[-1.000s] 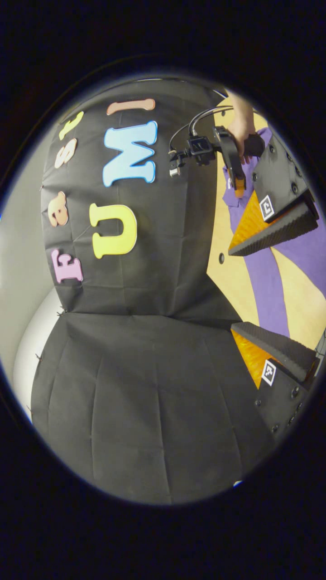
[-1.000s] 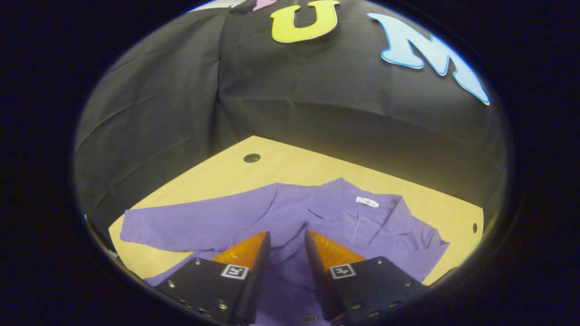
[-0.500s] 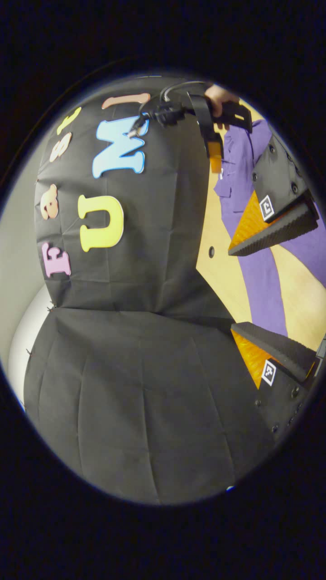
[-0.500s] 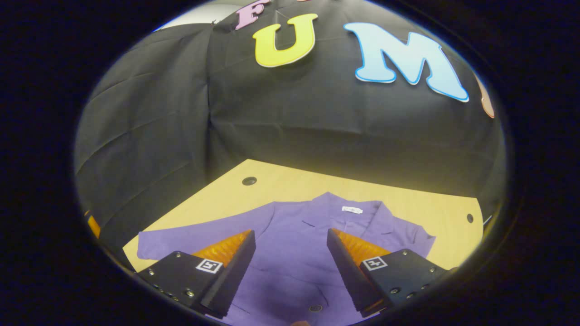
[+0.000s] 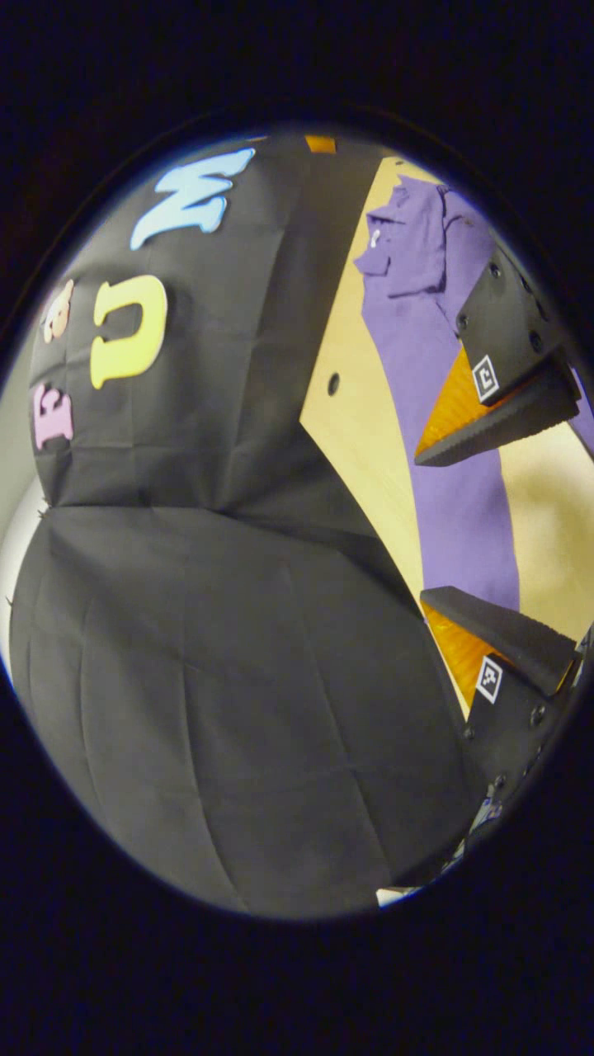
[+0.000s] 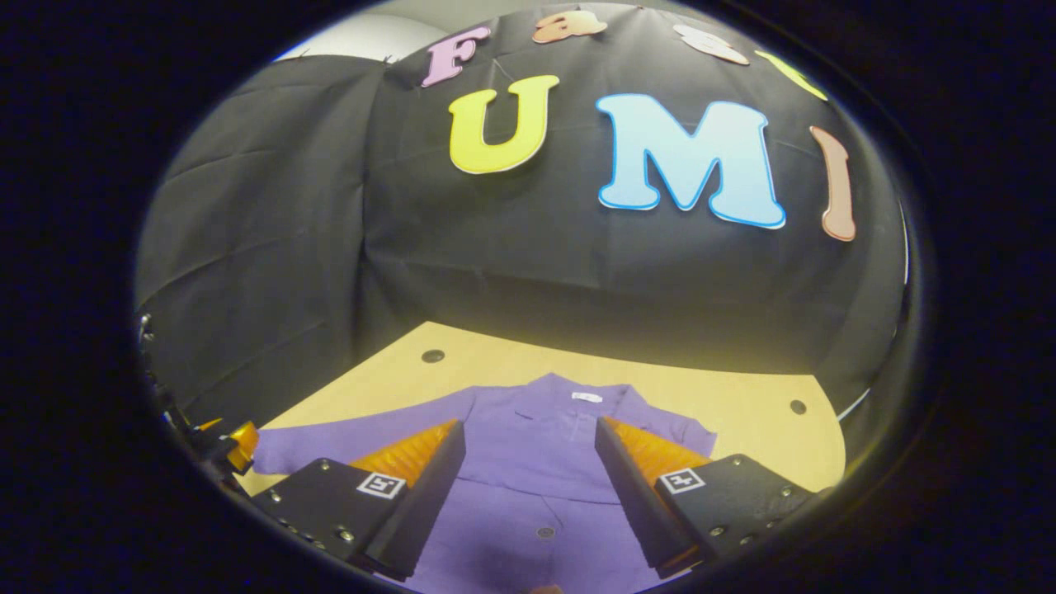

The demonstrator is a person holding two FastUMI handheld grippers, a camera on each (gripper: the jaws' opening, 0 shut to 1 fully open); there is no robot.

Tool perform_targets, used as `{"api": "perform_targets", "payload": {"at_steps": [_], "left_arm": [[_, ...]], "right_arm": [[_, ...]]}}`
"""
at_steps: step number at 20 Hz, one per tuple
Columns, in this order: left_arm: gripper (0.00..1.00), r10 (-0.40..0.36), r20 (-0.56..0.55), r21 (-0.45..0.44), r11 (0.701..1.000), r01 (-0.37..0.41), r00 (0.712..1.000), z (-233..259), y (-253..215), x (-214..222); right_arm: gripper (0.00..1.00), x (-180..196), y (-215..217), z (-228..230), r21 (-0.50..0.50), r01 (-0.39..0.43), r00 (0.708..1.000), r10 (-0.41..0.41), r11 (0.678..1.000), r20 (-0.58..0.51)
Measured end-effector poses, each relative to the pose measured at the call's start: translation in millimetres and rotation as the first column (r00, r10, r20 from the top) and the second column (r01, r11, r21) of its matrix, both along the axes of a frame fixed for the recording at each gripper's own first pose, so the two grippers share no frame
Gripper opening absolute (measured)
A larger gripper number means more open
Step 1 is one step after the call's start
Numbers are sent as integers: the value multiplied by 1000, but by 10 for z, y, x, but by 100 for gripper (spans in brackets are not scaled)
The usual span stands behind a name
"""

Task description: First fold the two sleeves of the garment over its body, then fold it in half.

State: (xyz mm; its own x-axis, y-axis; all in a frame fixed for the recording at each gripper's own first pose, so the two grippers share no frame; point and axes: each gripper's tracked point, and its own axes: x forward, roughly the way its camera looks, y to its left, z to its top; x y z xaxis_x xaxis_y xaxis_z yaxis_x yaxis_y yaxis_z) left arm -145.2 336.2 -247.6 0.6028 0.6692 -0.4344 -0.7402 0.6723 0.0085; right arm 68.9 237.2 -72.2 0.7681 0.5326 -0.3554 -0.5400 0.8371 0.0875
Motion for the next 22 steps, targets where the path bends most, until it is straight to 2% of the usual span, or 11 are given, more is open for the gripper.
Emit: {"api": "perform_targets", "payload": {"at_steps": [3,5,8,13,17,18,19,22], "left_arm": [[94,67,-60,-56,996,-71,996,-333,255,-110],[95,85,-102,-95,991,-95,991,-550,376,-154],[96,104,-136,-154,980,-125,985,-756,464,-239],[96,67,-196,-193,975,-106,978,-917,444,-282],[98,36,-219,-160,985,-72,975,-991,400,-216],[90,39,-217,-157,985,-74,975,-965,393,-207],[95,37,-215,-159,985,-73,976,-958,396,-206],[74,32,-193,-156,986,-63,981,-974,386,-139]], "right_arm": [[95,-168,-73,-33,-8,11,1000,-11,1000,-27],[93,-251,-95,-82,-18,19,999,-20,1000,-47],[96,-349,-81,-127,-28,40,997,-42,999,-68],[96,-527,5,-141,-41,65,994,-68,997,-86],[96,-630,92,-117,-24,61,993,-63,998,-100],[96,-630,81,-112,-21,65,993,-66,998,-101],[96,-630,58,-98,-15,70,992,-72,997,-101],[96,-617,-47,-123,1,89,989,-88,996,-115]]}}
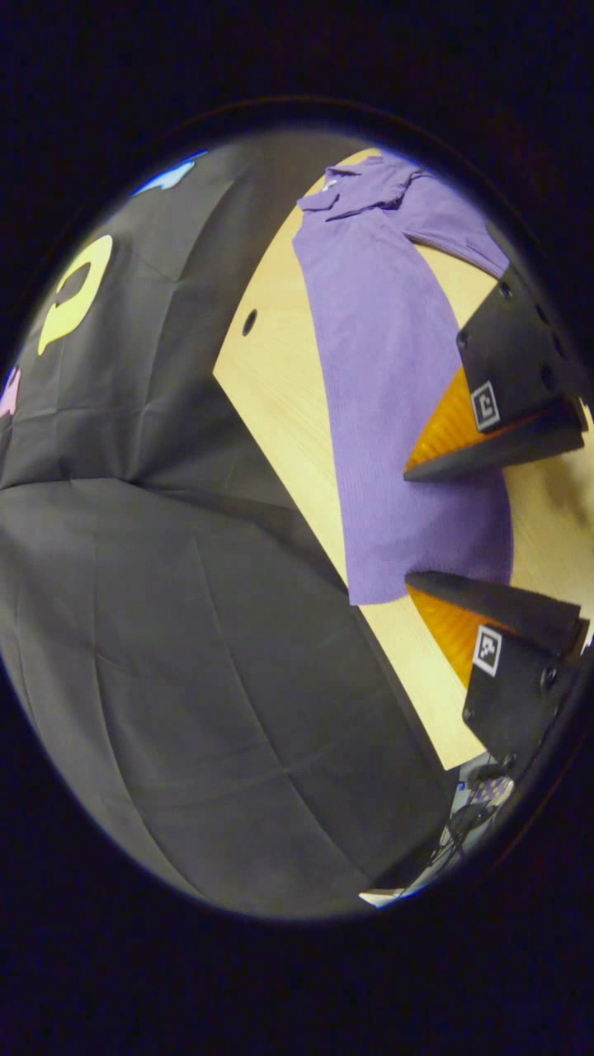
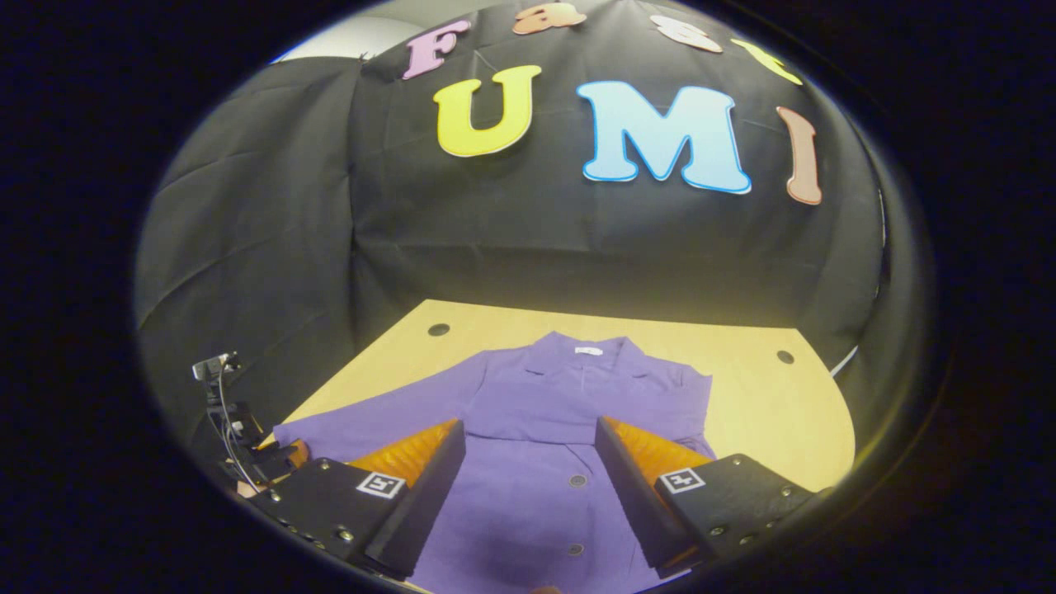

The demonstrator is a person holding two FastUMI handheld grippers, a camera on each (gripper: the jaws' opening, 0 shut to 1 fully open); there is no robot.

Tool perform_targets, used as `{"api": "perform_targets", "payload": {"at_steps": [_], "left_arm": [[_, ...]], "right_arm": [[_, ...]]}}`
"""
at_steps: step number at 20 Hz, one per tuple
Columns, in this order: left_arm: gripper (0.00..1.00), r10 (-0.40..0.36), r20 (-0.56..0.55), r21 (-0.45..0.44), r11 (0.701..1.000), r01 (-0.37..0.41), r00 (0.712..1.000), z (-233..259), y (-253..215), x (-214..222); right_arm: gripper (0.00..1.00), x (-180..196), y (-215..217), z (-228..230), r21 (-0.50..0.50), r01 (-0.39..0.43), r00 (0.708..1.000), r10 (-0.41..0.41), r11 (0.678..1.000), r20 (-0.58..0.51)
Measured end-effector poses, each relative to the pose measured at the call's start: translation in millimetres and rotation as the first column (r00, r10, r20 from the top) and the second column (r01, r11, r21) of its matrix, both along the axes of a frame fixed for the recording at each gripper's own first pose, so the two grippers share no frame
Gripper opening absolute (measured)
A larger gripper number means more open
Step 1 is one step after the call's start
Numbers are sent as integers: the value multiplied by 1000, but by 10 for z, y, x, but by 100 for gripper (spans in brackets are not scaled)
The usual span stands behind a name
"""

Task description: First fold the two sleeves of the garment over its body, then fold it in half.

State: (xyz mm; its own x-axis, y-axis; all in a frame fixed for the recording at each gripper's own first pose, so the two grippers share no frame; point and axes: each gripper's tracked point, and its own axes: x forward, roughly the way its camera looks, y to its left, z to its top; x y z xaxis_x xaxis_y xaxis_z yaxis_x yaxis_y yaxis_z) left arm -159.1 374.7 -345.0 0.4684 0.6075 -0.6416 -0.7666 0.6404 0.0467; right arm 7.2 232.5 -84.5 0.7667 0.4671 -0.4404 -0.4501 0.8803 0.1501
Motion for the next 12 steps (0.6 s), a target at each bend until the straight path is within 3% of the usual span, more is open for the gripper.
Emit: {"api": "perform_targets", "payload": {"at_steps": [1,4,6,7,12], "left_arm": [[67,-8,7,-3,1000,8,1000,1,-29,46],[19,4,26,-2,1000,-4,1000,-10,-87,178],[19,-5,34,1,1000,5,999,11,-84,160],[7,-5,49,-23,1000,6,999,-9,-95,181],[7,75,177,-155,987,-47,981,264,-98,257]], "right_arm": [[96,15,-66,-14,-1,8,1000,-8,1000,-3],[96,59,-264,-51,10,39,999,-38,999,-12],[96,90,-394,-79,19,55,998,-54,998,-26],[96,112,-473,-92,19,62,998,-61,998,-29],[96,233,-886,-205,3,106,994,-105,994,-36]]}}
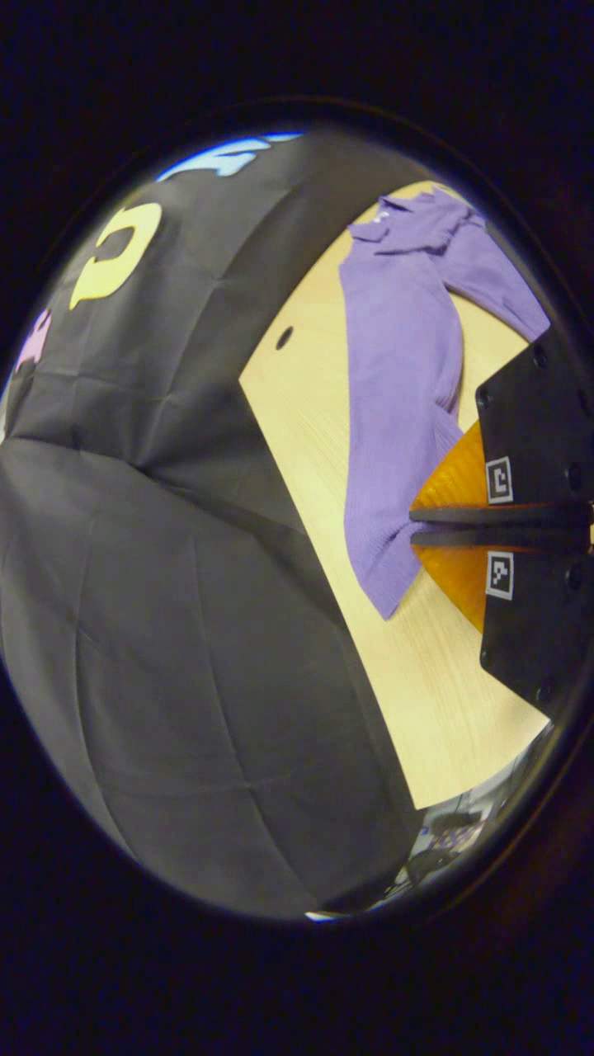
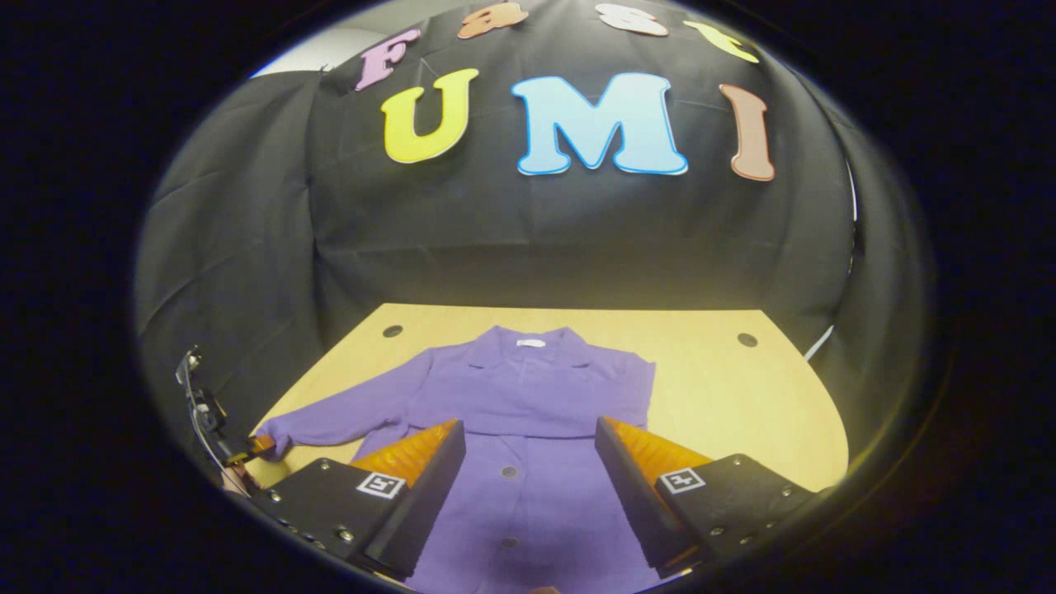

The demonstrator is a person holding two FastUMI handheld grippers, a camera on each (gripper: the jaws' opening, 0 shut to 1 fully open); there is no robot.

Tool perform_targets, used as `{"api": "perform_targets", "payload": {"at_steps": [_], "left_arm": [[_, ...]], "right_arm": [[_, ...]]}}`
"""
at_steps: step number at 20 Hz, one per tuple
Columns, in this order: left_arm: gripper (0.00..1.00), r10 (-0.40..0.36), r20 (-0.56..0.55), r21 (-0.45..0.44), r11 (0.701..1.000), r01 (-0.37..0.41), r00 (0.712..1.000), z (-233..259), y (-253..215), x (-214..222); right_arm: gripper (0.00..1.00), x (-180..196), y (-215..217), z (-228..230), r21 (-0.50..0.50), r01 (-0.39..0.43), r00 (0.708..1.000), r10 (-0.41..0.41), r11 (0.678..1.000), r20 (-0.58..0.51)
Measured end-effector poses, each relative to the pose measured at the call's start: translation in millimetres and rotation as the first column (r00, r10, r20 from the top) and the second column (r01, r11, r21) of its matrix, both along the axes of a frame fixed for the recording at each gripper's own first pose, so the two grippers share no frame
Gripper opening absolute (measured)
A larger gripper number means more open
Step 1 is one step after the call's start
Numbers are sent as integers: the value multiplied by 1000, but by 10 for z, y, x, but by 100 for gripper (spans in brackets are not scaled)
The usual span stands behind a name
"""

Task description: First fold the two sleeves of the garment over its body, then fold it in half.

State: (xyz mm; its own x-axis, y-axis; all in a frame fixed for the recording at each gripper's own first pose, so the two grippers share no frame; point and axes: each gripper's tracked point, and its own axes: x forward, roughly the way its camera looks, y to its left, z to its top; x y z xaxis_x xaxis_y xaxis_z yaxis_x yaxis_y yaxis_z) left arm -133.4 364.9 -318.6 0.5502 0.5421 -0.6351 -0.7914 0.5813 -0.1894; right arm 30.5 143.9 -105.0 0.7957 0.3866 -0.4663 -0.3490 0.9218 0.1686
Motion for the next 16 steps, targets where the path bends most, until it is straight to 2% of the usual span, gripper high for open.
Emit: {"api": "perform_targets", "payload": {"at_steps": [3,9,16], "left_arm": [[7,-31,52,5,1000,30,998,276,-149,194],[7,-126,161,-9,992,129,979,788,-741,852],[7,-288,239,-22,953,302,927,1171,-1719,1625]], "right_arm": [[96,39,-210,-104,0,16,1000,-16,1000,-15],[96,108,-591,-215,31,51,998,-50,998,-22],[96,146,-1017,-278,21,88,996,-88,996,-11]]}}
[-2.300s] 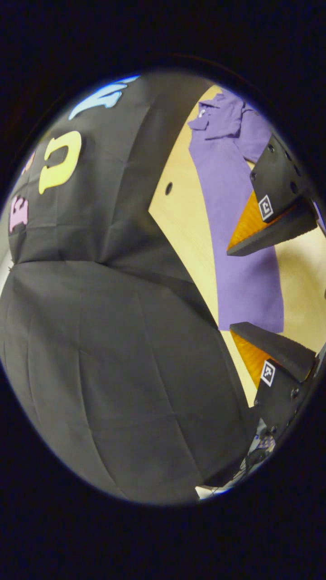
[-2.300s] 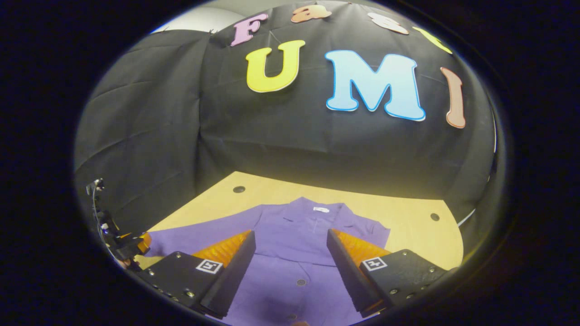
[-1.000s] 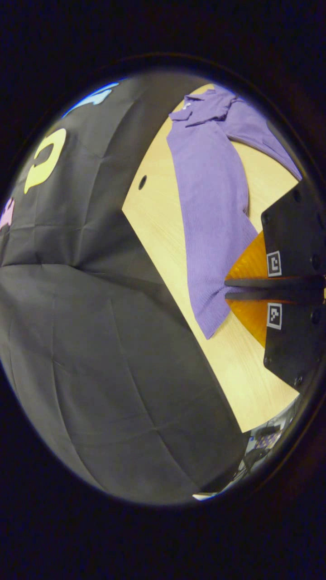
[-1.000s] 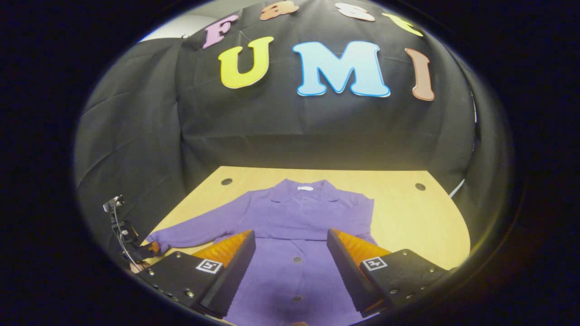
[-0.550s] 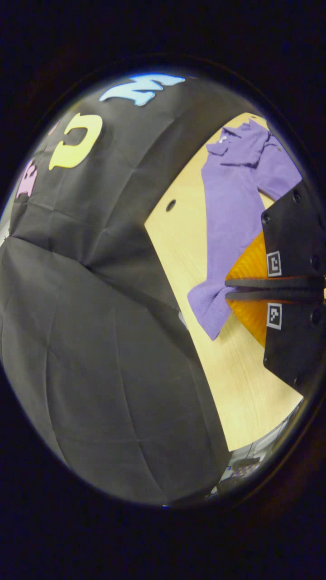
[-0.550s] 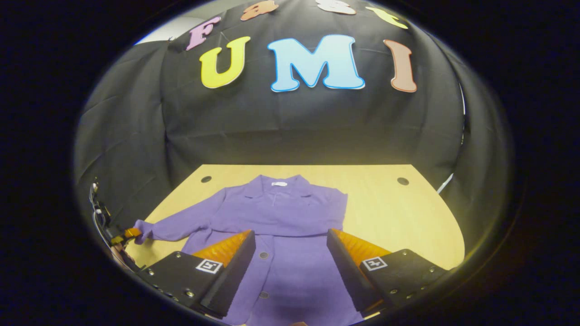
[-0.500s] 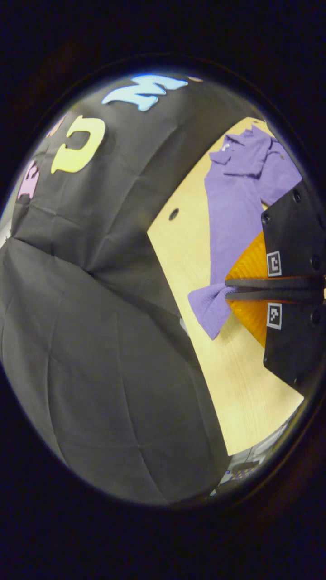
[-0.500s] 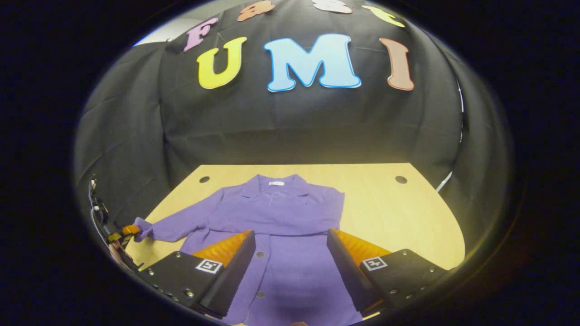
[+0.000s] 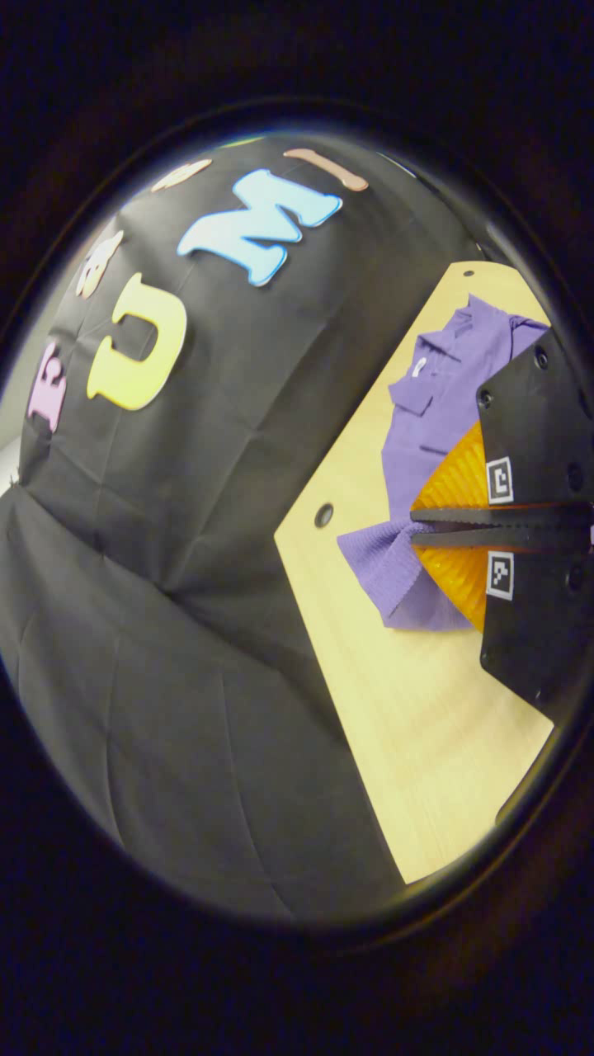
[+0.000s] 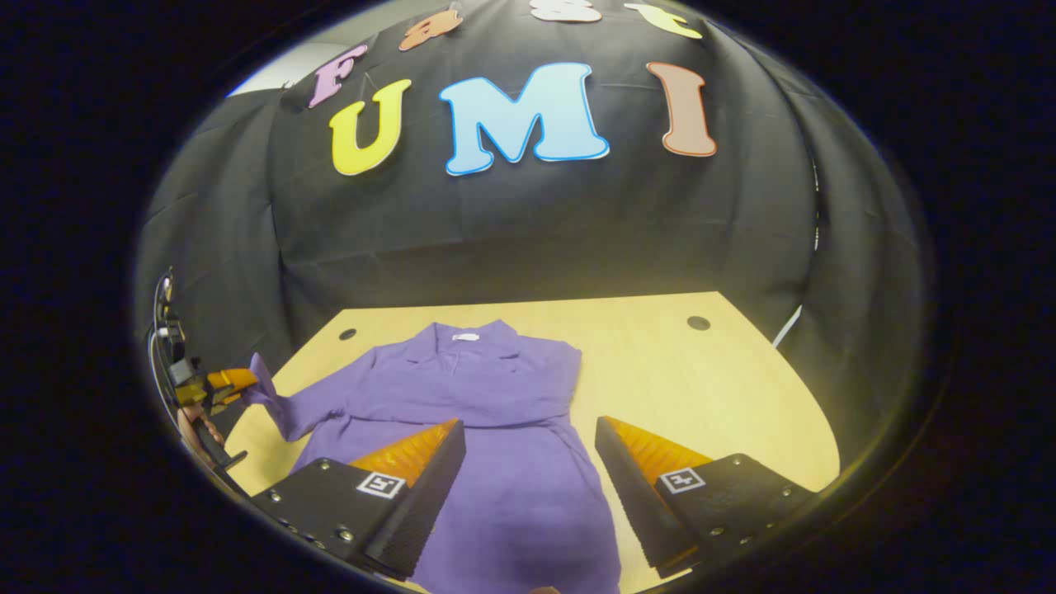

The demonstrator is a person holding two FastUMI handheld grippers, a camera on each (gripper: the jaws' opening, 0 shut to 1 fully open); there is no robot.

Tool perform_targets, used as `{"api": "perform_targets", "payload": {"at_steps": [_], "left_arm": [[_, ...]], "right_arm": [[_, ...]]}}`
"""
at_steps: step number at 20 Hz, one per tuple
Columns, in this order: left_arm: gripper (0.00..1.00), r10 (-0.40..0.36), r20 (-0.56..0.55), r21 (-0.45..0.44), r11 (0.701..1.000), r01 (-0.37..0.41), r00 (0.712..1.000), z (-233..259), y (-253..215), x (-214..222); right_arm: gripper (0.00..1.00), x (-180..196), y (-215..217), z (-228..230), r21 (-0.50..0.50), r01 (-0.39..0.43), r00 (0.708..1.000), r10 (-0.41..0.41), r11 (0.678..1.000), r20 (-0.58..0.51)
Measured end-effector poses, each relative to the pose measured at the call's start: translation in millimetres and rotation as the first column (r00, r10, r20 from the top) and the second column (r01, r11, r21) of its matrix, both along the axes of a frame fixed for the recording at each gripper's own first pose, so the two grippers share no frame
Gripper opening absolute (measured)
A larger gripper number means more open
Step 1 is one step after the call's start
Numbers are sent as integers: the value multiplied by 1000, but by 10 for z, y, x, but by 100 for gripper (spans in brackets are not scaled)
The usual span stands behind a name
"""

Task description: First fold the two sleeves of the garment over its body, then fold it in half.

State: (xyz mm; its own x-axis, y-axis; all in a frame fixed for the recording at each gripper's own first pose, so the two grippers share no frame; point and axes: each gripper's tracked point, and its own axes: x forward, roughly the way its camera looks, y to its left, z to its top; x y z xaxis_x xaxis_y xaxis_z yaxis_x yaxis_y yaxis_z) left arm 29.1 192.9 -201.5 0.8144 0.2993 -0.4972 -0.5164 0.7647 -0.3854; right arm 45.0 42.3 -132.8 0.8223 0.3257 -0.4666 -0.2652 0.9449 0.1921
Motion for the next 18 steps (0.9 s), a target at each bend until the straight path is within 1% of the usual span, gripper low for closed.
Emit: {"api": "perform_targets", "payload": {"at_steps": [3,5,7,12,16,18], "left_arm": [[7,-88,22,-4,996,89,996,118,-455,314],[7,-141,50,-22,990,142,989,211,-768,563],[7,-206,53,-4,978,207,977,240,-1124,747],[7,-385,34,13,923,385,922,180,-2111,1131],[7,-483,14,28,876,482,876,53,-2757,1375],[6,-526,-3,54,849,525,850,17,-3034,1469]], "right_arm": [[96,-4,-123,-20,-11,10,1000,-10,1000,5],[96,-30,-196,-66,-15,17,1000,-17,1000,5],[96,-46,-275,-103,-20,22,1000,-22,1000,-1],[96,-85,-553,-193,-29,54,998,-54,998,-13],[96,-113,-856,-284,-34,89,996,-90,995,-27],[96,-140,-1003,-347,-43,100,994,-101,994,-36]]}}
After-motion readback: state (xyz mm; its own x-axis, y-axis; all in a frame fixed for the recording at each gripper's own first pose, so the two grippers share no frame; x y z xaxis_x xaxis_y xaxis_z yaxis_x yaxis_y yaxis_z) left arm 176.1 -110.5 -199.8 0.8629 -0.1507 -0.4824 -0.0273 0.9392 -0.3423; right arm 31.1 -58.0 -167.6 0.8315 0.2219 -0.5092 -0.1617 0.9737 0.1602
